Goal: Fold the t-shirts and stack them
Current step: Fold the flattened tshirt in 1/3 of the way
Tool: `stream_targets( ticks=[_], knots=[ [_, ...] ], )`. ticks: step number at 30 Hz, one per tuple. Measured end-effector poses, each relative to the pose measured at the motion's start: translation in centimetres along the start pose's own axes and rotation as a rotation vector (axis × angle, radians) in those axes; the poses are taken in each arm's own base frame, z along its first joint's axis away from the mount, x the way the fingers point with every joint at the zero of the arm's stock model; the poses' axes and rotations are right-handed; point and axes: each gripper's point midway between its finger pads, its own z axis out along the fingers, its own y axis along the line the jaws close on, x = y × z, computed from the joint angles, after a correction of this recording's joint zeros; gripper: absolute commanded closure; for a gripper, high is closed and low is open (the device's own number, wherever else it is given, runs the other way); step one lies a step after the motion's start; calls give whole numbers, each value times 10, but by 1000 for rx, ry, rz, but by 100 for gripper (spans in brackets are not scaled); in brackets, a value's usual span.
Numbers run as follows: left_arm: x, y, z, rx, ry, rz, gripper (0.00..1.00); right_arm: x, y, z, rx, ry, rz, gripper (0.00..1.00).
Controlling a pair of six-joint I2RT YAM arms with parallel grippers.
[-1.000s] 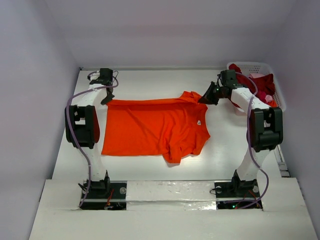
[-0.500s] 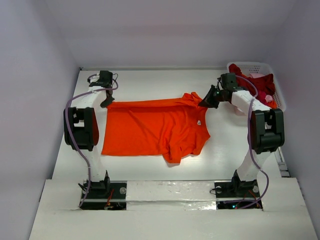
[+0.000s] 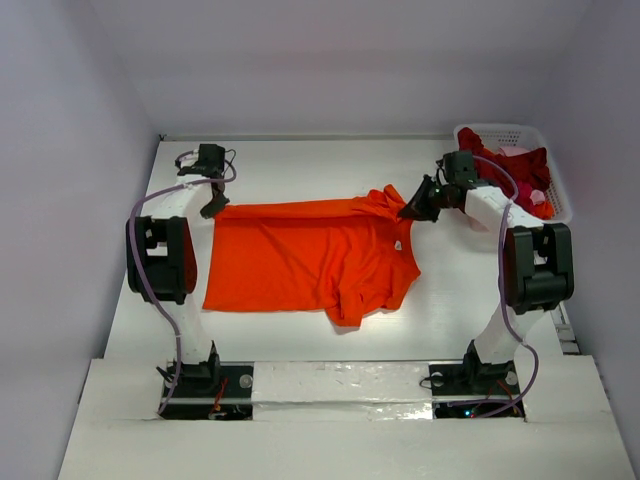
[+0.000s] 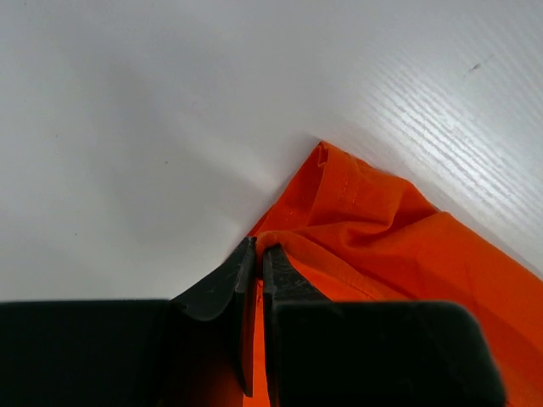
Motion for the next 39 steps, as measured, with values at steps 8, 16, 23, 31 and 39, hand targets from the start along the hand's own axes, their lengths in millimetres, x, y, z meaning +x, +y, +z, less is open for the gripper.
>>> stream_targets(
  ticks=[8, 16, 23, 31, 39],
  knots=[
    [15, 4, 4, -4, 40, 15, 100, 6, -6, 3, 8, 14, 8, 100],
    [37, 8, 9, 3, 99, 32, 100, 20, -21, 9, 32, 40, 27, 100],
    [55, 12, 13, 2, 143, 46, 100, 29, -32, 14, 41, 50, 41, 100],
    [61, 14, 14, 0, 158, 50, 100, 37, -42, 17, 61, 53, 56, 100],
    [65, 17, 15, -8, 168, 55, 100, 44, -47, 14, 70, 36, 83, 100]
  ],
)
